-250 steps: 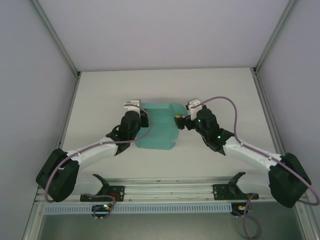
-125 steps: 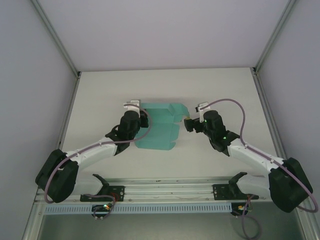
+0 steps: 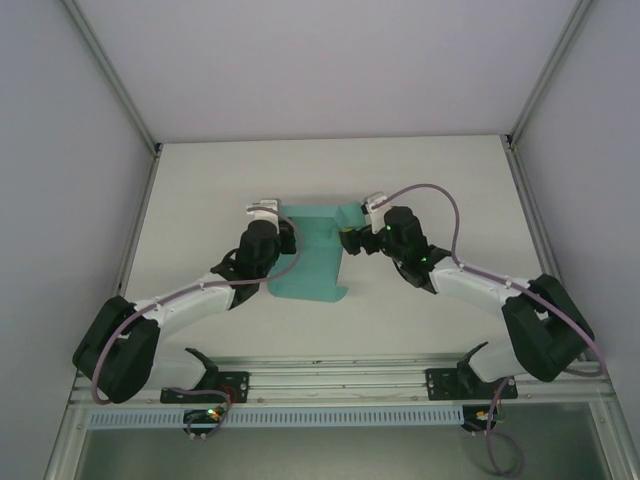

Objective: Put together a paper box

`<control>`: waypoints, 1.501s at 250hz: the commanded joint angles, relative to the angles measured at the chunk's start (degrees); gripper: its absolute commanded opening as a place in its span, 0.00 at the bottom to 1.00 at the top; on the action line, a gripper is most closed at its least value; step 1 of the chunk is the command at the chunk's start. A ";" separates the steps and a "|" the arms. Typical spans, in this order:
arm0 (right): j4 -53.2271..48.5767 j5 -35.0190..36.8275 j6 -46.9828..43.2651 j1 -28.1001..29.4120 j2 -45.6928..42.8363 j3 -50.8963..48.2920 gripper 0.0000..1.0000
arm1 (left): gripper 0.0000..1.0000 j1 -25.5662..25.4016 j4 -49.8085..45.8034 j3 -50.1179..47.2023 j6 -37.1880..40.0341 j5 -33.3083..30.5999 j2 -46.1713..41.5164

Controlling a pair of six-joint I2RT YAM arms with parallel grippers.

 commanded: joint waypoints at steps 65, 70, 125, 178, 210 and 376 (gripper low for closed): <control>-6.06 10.66 -6.44 3.04 -1.46 1.83 1.00 | 0.00 -1.27 0.28 0.16 1.98 -2.06 -1.37; -6.73 11.24 -6.55 2.92 -1.90 1.46 1.00 | 0.00 -1.28 0.14 0.10 2.18 -2.48 -1.49; -15.76 8.01 -6.68 1.12 -14.87 -3.89 1.00 | 0.00 -0.53 -0.95 -0.97 3.08 -4.31 -3.46; -23.74 -7.77 -2.87 -3.54 -30.49 -7.54 1.00 | 0.00 0.15 -1.49 -1.14 3.49 -3.77 -4.60; -23.22 -10.81 -0.36 -8.25 -35.87 -8.45 1.00 | 0.00 0.23 -1.75 -1.14 4.24 -3.01 -4.88; -14.90 -33.33 -1.11 -7.00 -3.91 10.66 0.72 | 0.00 -0.35 0.42 -0.52 3.86 0.60 -2.41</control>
